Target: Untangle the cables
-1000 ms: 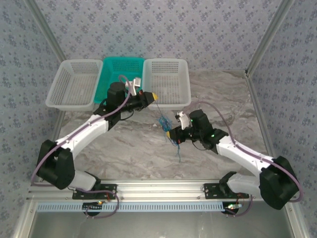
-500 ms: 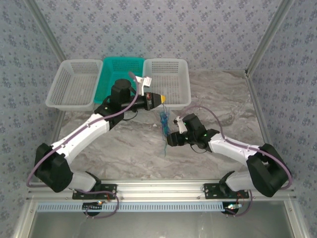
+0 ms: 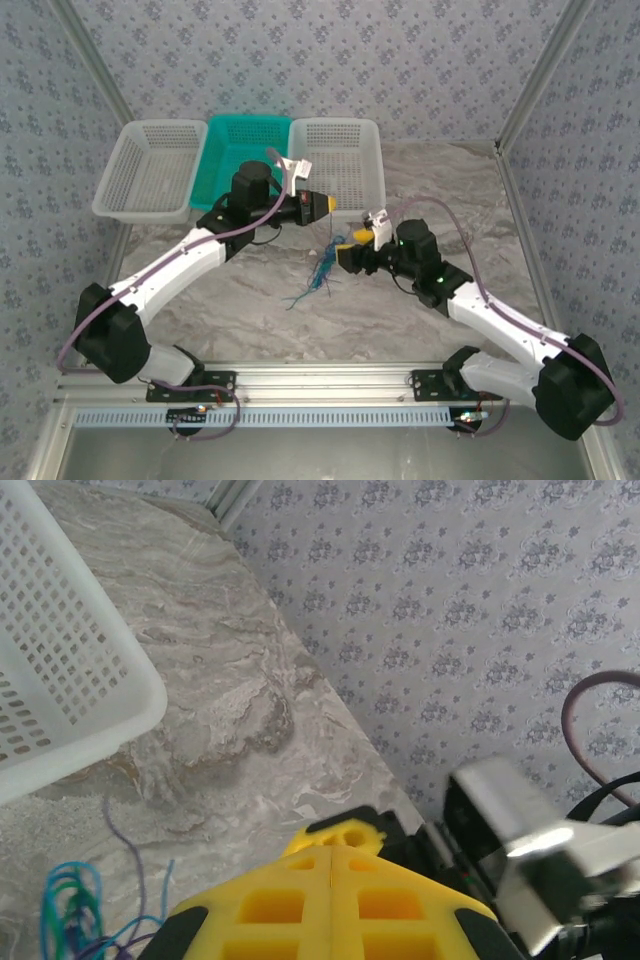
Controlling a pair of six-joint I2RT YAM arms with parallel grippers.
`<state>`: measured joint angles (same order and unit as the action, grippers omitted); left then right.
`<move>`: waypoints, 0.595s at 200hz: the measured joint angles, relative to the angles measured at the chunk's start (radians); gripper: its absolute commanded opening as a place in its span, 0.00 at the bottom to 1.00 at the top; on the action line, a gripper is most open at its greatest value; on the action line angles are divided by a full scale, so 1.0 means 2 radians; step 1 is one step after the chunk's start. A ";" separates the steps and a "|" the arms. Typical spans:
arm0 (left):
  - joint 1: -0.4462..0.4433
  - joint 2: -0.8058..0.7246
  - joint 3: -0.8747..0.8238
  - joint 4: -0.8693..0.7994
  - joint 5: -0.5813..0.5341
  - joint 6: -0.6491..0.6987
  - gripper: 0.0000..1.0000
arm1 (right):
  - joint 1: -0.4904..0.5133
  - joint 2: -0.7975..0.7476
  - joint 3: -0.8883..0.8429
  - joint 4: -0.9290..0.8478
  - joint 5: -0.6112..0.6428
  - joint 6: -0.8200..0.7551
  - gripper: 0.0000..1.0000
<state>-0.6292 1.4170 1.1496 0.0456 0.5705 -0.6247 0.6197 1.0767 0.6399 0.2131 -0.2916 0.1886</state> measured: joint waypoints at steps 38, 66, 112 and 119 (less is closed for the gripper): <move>-0.007 0.000 0.001 0.001 -0.002 0.000 0.00 | 0.000 0.062 0.026 0.077 -0.019 -0.041 0.45; -0.009 0.000 0.001 0.001 -0.006 0.000 0.00 | 0.000 0.096 0.036 0.106 -0.020 -0.045 0.00; -0.010 -0.004 0.001 0.001 -0.017 0.001 0.14 | 0.003 0.108 0.055 0.092 -0.003 -0.039 0.00; -0.010 -0.007 0.001 -0.001 -0.021 0.005 0.26 | 0.003 0.108 0.055 0.093 0.001 -0.035 0.00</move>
<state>-0.6495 1.4033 1.1511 0.0441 0.5289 -0.6140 0.6262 1.2919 0.7498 0.4000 -0.2901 0.1188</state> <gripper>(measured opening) 0.095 0.054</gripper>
